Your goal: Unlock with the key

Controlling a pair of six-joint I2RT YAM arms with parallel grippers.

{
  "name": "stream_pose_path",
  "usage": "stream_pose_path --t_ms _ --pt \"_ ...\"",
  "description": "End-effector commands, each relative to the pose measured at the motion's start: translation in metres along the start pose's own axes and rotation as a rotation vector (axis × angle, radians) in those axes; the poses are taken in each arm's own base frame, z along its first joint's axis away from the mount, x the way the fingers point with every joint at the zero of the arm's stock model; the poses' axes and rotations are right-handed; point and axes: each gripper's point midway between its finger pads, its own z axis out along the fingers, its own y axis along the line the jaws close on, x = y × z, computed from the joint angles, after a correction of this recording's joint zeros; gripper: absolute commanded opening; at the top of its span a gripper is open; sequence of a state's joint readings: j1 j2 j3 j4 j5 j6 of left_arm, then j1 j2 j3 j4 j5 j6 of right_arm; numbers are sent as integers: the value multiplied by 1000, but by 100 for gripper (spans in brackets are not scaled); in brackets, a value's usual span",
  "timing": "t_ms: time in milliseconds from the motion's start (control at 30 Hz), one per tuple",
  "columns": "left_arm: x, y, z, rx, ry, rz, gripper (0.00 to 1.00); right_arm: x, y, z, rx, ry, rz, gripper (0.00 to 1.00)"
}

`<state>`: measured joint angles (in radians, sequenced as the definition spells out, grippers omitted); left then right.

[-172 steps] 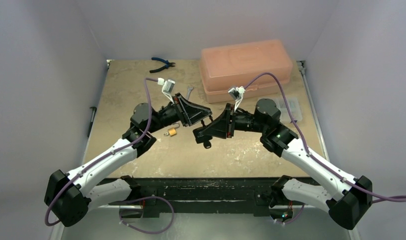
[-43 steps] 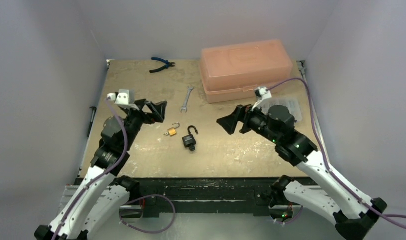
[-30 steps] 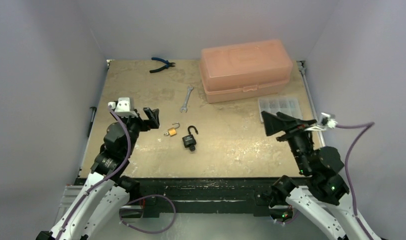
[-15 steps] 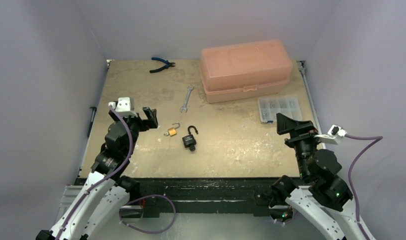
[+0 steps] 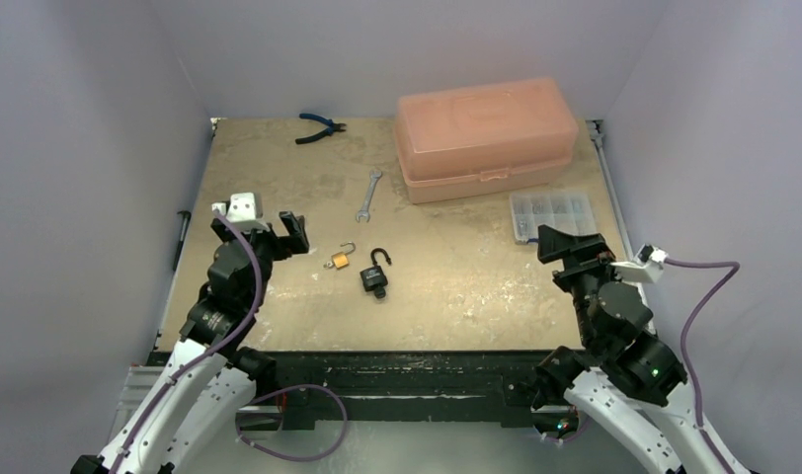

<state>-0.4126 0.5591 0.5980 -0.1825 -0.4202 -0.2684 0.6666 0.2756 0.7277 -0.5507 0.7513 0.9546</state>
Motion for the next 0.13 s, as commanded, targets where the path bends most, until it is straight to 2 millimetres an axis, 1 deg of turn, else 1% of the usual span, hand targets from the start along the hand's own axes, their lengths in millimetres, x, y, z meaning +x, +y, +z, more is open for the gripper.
stream_pose_path --t_ms 0,100 --pt "-19 1 -1 -10 -41 2 99 4 -5 8 40 -17 12 99" --pt "-19 0 0 -8 -37 5 99 14 -4 16 78 13 -9 99"
